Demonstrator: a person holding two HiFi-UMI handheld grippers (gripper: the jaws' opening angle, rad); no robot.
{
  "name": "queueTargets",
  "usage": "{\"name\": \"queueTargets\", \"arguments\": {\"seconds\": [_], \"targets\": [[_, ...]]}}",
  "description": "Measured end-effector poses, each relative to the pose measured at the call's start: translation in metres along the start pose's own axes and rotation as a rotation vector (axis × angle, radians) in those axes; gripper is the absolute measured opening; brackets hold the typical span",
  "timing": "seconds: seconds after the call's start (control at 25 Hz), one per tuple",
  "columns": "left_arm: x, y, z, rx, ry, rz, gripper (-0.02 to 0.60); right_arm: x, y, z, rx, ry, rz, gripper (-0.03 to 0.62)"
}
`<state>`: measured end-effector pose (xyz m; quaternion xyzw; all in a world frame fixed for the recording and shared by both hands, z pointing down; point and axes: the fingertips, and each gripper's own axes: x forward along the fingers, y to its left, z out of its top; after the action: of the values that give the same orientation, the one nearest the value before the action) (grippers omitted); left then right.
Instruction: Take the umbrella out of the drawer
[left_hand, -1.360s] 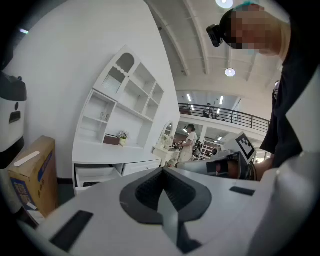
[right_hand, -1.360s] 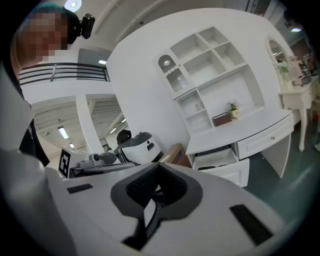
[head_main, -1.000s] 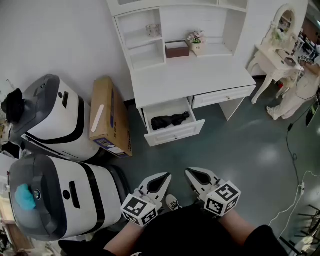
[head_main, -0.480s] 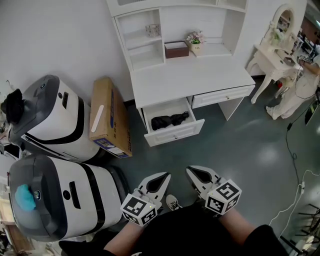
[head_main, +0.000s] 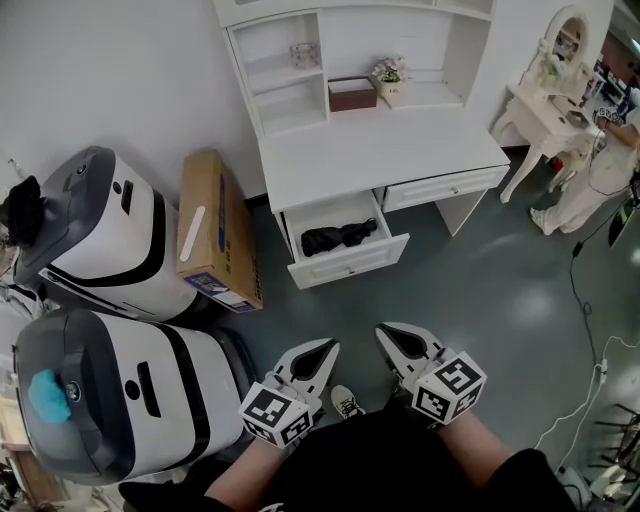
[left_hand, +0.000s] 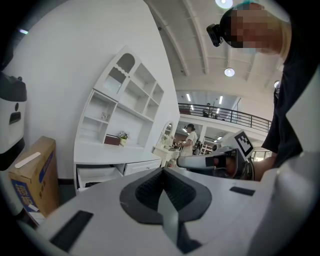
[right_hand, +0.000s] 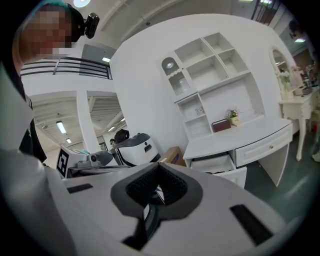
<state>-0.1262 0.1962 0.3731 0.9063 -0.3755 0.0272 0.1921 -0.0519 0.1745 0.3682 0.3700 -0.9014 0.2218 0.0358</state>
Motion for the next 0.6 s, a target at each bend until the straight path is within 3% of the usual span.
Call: {"name": "queueTargets", "arguments": {"seconds": [0.6], "targets": [[0.032,-0.002,0.008,0.001,-0.005,0.044,-0.003,0.003,-0.029,0.016,-0.015,0.024,0.046,0.002]]}}
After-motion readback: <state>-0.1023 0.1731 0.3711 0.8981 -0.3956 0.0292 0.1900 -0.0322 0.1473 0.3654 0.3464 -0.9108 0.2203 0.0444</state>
